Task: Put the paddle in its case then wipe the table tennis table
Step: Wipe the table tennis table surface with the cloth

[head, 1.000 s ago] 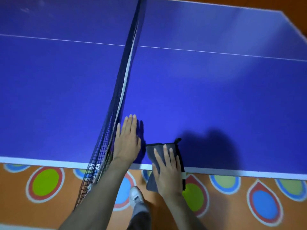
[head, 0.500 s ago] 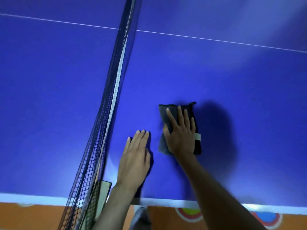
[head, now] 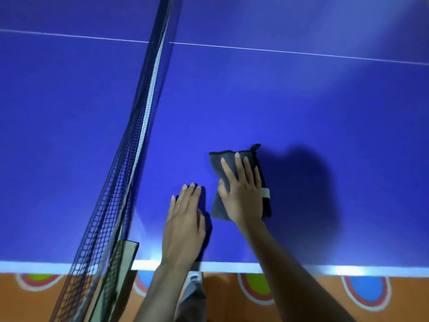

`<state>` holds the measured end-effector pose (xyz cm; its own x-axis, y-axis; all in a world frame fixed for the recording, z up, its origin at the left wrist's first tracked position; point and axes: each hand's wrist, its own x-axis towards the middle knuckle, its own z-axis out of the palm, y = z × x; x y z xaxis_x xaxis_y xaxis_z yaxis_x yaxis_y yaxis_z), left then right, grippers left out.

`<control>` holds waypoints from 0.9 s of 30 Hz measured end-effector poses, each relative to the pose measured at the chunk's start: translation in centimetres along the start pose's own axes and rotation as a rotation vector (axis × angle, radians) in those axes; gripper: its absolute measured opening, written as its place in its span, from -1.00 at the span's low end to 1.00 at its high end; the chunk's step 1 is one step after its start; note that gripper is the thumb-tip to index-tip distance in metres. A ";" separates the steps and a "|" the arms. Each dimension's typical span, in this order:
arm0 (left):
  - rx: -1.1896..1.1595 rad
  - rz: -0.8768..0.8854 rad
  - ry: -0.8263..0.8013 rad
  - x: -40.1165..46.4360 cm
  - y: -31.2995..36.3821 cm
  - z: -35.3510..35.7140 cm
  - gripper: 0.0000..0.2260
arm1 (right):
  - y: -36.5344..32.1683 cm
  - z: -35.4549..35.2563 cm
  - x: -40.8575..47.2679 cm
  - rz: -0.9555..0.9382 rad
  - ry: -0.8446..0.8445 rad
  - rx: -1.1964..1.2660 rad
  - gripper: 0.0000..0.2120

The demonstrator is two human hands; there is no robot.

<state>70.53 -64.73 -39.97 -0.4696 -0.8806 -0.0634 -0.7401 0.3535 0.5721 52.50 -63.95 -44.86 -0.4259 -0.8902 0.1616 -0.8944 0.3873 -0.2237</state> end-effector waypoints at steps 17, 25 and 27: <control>0.015 0.027 0.013 -5.6 6.6 3.9 -0.54 | 4.8 -3.6 -11.3 0.172 -0.089 -0.103 -0.42; -0.042 0.059 0.007 0.5 6.8 4.8 -0.55 | 8.3 -1.6 3.8 0.146 0.025 -0.054 -0.43; -0.060 0.044 0.017 2.2 6.8 5.1 -0.55 | 9.2 -0.9 7.4 0.138 0.062 -0.054 -0.44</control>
<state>62.02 -62.65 -40.37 -0.4924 -0.8700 -0.0234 -0.6887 0.3731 0.6217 40.99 -66.79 -44.81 -0.5511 -0.8119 0.1927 -0.8323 0.5184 -0.1963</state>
